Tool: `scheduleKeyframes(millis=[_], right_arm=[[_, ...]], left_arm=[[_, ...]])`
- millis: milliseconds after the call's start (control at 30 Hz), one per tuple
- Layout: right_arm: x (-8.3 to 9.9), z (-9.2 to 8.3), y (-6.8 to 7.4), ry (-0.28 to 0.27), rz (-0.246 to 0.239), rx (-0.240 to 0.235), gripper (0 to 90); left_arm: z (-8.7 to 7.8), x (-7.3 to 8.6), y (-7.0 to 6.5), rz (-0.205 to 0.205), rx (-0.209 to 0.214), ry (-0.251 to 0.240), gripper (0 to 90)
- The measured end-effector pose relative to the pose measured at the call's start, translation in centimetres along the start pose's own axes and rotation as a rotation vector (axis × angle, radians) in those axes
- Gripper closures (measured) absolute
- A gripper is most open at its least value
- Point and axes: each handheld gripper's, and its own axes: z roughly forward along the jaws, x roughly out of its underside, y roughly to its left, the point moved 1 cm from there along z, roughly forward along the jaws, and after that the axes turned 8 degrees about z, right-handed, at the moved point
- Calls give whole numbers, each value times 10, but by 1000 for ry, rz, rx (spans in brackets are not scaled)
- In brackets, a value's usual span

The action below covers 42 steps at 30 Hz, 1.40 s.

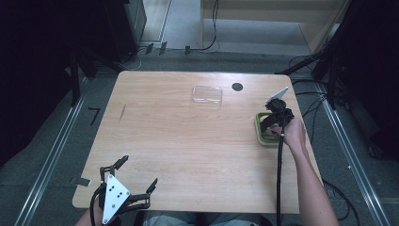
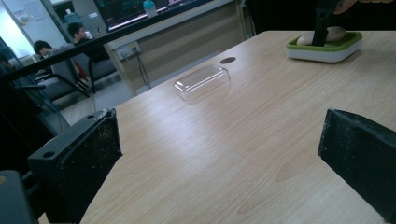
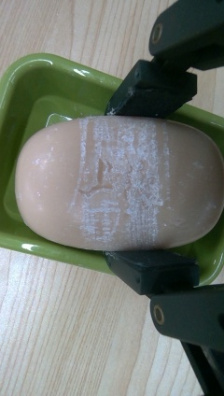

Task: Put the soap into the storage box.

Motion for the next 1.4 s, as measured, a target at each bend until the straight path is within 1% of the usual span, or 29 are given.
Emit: scheduleKeyframes(millis=[400, 967, 1067, 1200, 1400], right_arm=[[0, 3, -2, 22, 14, 1, 336], [2, 4, -1, 44, 4, 5, 335], [2, 4, -1, 46, 8, 5, 336], [2, 4, -2, 45, 0, 6, 335], [2, 4, -1, 48, 0, 9, 335]], left_arm=[[0, 0, 0, 0, 0, 0, 0], [0, 0, 0, 3, 2, -1, 0], [1, 0, 0, 3, 3, -1, 0], [0, 0, 0, 3, 3, -1, 0], [0, 0, 0, 1, 1, -2, 0]])
